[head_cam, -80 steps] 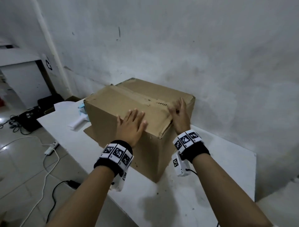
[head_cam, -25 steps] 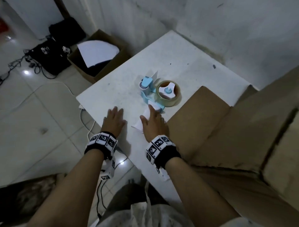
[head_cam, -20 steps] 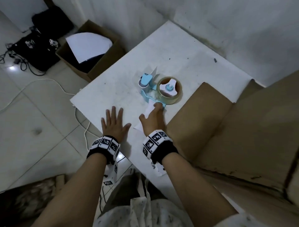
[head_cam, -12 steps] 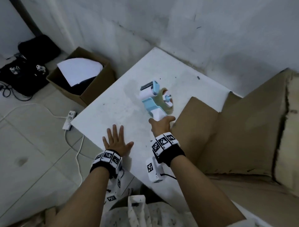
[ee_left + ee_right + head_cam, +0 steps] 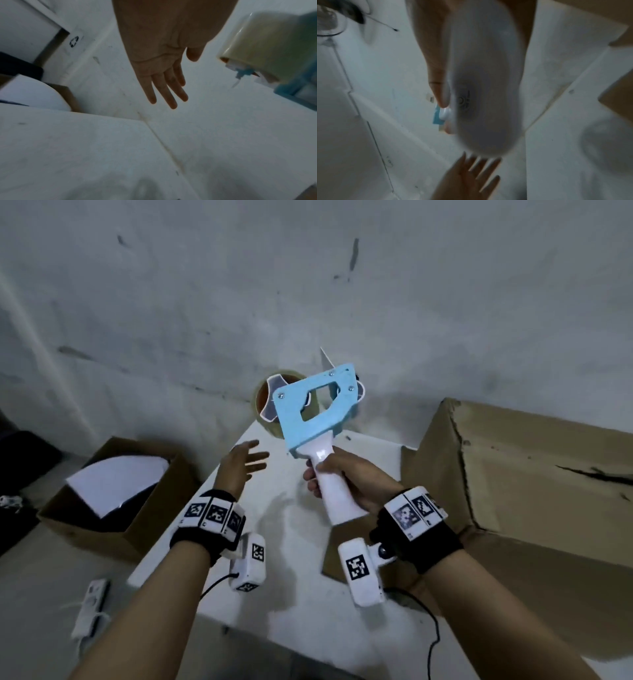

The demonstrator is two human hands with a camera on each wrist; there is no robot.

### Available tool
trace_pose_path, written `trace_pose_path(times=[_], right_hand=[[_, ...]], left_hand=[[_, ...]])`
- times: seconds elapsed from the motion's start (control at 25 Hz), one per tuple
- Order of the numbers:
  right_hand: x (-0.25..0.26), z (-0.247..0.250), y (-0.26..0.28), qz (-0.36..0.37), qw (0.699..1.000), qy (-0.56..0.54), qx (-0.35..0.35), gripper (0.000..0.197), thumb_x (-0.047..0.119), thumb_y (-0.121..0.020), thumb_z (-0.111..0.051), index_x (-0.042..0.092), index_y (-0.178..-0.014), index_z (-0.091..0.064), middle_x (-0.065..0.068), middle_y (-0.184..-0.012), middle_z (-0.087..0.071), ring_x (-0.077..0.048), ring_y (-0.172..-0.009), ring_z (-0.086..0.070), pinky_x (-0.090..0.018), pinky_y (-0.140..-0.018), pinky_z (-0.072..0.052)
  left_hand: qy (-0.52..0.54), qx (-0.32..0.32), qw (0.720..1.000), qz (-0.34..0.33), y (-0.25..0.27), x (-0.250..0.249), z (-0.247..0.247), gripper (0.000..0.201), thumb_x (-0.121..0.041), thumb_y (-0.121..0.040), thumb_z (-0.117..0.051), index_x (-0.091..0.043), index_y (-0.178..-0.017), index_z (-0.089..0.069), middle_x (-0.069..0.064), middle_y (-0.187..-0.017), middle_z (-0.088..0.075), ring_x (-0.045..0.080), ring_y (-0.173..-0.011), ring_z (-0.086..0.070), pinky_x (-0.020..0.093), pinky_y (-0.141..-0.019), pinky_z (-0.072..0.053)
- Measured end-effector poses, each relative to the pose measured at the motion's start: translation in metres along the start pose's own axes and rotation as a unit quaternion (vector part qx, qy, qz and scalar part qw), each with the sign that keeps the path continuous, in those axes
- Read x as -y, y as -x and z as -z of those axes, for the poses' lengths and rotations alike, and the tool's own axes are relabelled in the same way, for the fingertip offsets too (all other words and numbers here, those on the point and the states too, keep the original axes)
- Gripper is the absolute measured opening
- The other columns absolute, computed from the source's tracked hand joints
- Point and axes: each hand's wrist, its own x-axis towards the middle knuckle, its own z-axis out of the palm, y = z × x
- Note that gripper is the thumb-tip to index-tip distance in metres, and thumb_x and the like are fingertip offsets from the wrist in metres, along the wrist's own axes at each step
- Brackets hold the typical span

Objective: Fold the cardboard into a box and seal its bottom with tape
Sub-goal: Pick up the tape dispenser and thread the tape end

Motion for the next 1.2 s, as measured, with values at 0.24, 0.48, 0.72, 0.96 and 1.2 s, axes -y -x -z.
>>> trace_pose_path(times=[0.24,0.48,0.72,0.96,1.2], right_hand=[[0.043,-0.004,0.054,0.127,0.954,0.237,-0.132,0.018,-0.002,-0.083,-0.054,0.016,-0.083,-0.051,-0.006,-0.068,-0.050,-0.016,-0.055,-0.047,-0.022,-0.050,-0.044],[0.072,0.006,0.088,0.173,0.948,0.206,-0.172,0.008,0.018,-0.086,-0.063,0.016,-0.091,-0.057,-0.006,-0.069,-0.051,-0.013,-0.058,-0.047,-0.022,-0.054,-0.044],[0.069,0.026,0.095,0.279,0.891,0.226,-0.278,0.034,-0.001,-0.075,-0.069,0.023,-0.093,-0.052,0.005,-0.076,-0.060,-0.014,-0.060,-0.056,-0.031,-0.053,-0.051],[0.067,0.061,0.098,0.228,0.737,0.383,-0.508,0.035,0.034,-0.078,-0.067,0.017,-0.107,-0.057,-0.007,-0.100,-0.069,-0.030,-0.090,-0.063,-0.037,-0.076,-0.051],[0.091,0.102,0.119,0.284,0.856,0.208,-0.377,0.010,0.013,-0.075,-0.073,0.009,-0.081,-0.066,-0.005,-0.067,-0.066,-0.020,-0.054,-0.060,-0.029,-0.052,-0.049]], left_hand=[[0.108,0.134,0.984,-0.041,0.027,-0.074,-0.028,0.036,-0.034,-0.097,-0.027,-0.019,-0.084,-0.057,-0.005,-0.066,-0.072,0.005,-0.055,-0.069,0.026,-0.074,-0.043],[0.129,0.298,0.939,-0.114,0.072,-0.108,-0.058,0.043,-0.043,-0.097,-0.023,-0.023,-0.101,-0.060,-0.006,-0.086,-0.076,0.012,-0.080,-0.072,0.033,-0.086,-0.050],[0.118,0.306,0.917,-0.226,0.092,-0.110,-0.092,0.017,-0.025,-0.087,-0.055,-0.022,-0.104,-0.054,0.003,-0.108,-0.067,0.021,-0.105,-0.066,0.031,-0.088,-0.054],[0.060,0.302,0.883,-0.354,0.111,-0.112,-0.124,0.023,-0.019,-0.082,-0.049,-0.018,-0.103,-0.057,-0.002,-0.110,-0.064,0.013,-0.111,-0.059,0.029,-0.099,-0.046],[0.074,0.137,0.922,-0.356,0.103,-0.117,-0.161,0.023,-0.001,-0.091,-0.042,-0.015,-0.092,-0.060,-0.002,-0.090,-0.064,0.017,-0.088,-0.062,0.028,-0.080,-0.050]])
